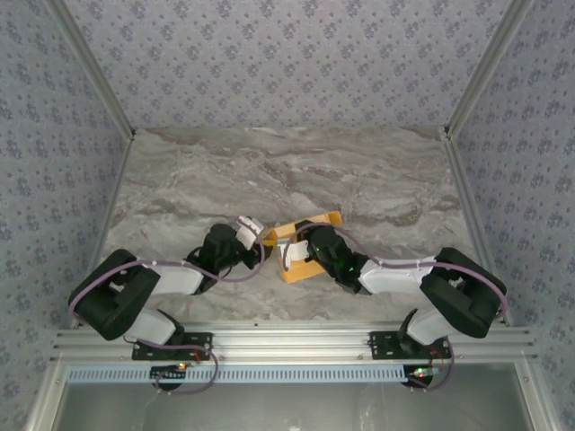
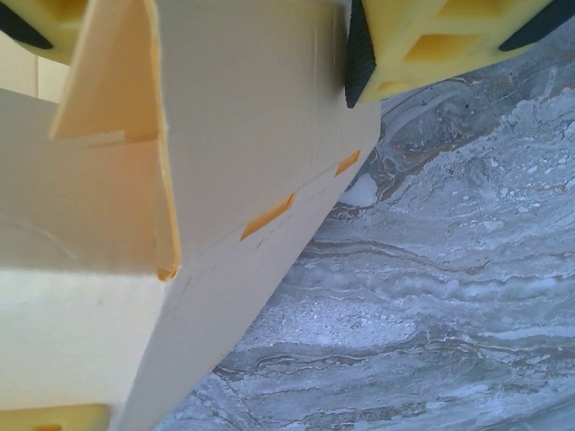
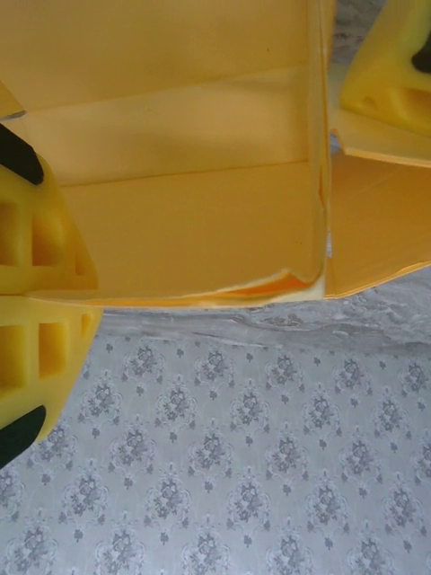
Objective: Fold the paper box
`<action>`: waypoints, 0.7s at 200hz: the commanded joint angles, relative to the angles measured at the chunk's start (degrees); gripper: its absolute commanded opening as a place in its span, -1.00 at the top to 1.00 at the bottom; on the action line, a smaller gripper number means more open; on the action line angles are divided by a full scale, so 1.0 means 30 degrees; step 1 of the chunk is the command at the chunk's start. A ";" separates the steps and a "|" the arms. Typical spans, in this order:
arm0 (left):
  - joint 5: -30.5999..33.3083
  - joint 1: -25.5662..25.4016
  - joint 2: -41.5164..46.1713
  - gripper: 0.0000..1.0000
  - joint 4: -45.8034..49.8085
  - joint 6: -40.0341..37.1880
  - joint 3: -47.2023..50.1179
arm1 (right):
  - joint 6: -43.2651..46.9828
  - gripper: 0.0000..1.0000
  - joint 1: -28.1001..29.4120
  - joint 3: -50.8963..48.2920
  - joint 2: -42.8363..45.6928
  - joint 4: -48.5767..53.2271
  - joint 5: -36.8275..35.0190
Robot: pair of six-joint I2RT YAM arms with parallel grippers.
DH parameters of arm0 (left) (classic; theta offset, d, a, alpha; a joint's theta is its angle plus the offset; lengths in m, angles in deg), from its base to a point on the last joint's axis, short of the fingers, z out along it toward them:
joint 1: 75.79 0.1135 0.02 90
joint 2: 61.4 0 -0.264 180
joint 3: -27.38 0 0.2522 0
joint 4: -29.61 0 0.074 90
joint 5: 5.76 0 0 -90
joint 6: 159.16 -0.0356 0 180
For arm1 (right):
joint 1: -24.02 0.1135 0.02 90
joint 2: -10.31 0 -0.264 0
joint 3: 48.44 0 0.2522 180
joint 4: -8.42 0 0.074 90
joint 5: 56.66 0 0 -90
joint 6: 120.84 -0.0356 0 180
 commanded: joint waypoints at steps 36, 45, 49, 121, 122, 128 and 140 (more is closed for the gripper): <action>-0.1167 -0.0006 -0.0561 0.13 -0.1037 -0.0182 -0.2016 | -0.1528 1.00 -0.0393 0.2405 -0.0953 0.3291 0.0783; -0.1476 -0.0031 -0.0775 0.12 -0.0957 -0.0186 -0.2256 | -0.1585 1.00 -0.0524 0.2522 -0.0966 0.3299 0.0886; -0.1605 -0.0021 -0.0862 0.12 -0.0887 -0.0194 -0.2377 | -0.1563 1.00 -0.0534 0.2547 -0.0966 0.3295 0.0933; -0.3176 0.0198 -0.3661 0.20 -0.3473 0.1861 -0.2759 | -0.2790 1.00 -0.0987 0.1631 -0.0661 0.3054 0.1553; -0.3211 0.0200 -0.3707 0.20 -0.3485 0.1902 -0.2787 | -0.2810 0.99 -0.0987 0.1625 -0.0674 0.3042 0.1530; -0.3458 0.0194 -0.3981 0.21 -0.3672 0.2189 -0.2840 | -0.2927 0.99 -0.0987 0.1576 -0.0666 0.2953 0.1467; -0.3767 0.0188 -0.4454 0.21 -0.4772 0.2865 -0.2642 | -0.3212 0.99 -0.0987 0.1518 -0.0681 0.2785 0.1382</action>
